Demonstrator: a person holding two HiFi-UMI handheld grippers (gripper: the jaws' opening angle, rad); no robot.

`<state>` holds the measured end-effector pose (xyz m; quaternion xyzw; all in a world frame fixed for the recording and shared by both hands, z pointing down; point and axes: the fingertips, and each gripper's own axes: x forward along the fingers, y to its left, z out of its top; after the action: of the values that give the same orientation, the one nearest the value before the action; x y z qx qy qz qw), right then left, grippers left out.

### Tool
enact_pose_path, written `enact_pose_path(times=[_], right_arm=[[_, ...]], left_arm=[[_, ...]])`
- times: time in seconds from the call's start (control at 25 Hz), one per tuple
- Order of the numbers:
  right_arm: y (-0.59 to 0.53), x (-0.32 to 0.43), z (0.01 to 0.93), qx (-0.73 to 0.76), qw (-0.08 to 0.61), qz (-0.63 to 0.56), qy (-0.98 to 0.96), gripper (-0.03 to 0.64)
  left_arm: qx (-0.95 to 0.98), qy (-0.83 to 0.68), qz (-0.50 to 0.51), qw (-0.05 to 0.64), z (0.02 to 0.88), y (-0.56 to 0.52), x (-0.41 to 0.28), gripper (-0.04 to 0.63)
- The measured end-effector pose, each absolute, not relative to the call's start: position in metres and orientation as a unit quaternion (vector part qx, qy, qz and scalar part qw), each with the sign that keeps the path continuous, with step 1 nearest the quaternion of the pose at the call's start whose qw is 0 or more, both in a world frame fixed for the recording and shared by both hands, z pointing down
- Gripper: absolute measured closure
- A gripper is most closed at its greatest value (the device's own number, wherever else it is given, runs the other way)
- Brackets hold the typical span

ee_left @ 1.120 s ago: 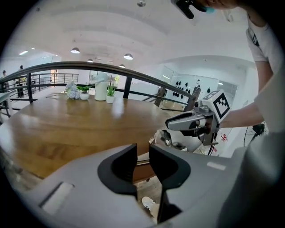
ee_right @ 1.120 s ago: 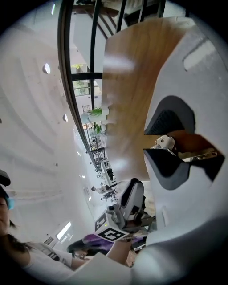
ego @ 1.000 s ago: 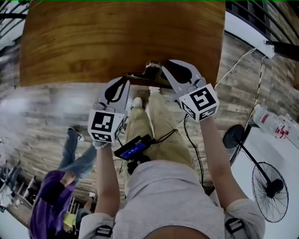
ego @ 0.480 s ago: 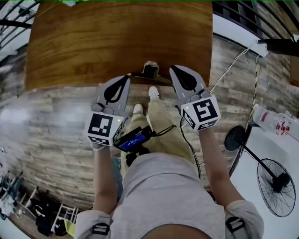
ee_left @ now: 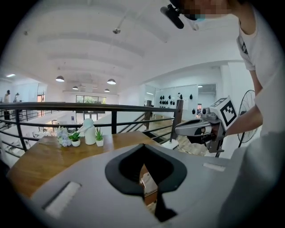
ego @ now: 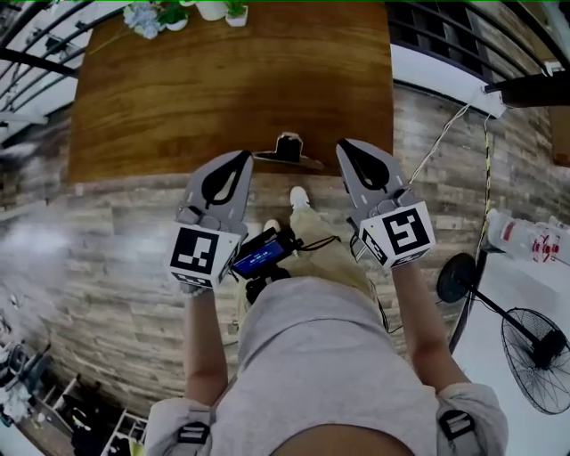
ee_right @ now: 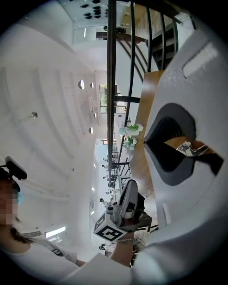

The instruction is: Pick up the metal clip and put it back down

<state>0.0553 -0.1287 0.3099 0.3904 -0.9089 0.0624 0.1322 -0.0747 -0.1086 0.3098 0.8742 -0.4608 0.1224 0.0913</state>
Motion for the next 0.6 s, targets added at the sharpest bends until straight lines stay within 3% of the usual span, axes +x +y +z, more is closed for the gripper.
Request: enact_pose_path(times=[0.6], right_arm=[[-0.123,0.059,0.276,0.408,0.110,0.025,-0.906,0.617]], left_arm=[[0.879,-0.457,0.113,0.080,0.288,-0.097,-0.071,0.583]])
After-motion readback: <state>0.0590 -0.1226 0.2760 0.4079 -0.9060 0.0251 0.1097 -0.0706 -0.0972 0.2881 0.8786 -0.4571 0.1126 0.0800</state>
